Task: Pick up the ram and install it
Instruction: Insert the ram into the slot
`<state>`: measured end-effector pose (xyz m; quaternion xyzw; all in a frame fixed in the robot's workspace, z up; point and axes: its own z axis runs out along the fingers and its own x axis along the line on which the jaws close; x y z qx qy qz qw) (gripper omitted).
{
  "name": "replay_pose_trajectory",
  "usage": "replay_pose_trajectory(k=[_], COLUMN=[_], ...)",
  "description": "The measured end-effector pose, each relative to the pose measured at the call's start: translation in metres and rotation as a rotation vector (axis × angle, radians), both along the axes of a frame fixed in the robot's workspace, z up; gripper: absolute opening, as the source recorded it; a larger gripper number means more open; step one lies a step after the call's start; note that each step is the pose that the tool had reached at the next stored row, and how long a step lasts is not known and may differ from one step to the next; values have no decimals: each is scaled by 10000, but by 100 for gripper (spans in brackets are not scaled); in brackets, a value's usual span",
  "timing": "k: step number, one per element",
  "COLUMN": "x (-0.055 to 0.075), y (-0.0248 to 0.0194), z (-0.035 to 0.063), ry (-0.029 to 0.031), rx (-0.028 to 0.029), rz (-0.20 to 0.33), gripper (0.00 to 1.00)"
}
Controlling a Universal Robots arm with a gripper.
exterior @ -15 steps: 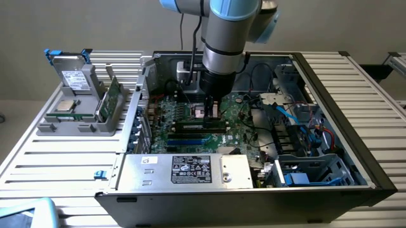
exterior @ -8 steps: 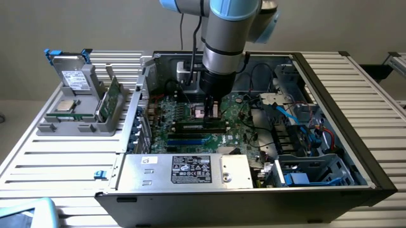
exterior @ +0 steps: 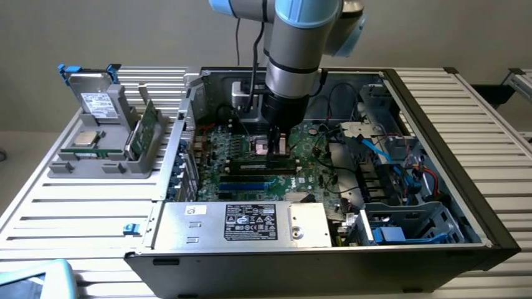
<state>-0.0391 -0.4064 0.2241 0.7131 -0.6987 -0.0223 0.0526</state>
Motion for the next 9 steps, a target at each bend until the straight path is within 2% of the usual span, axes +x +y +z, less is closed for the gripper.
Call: replay_pose_trajectory(k=[9], x=[0], y=[14], z=[-8], ry=[1], rx=[-1], rz=[0], gripper=[15])
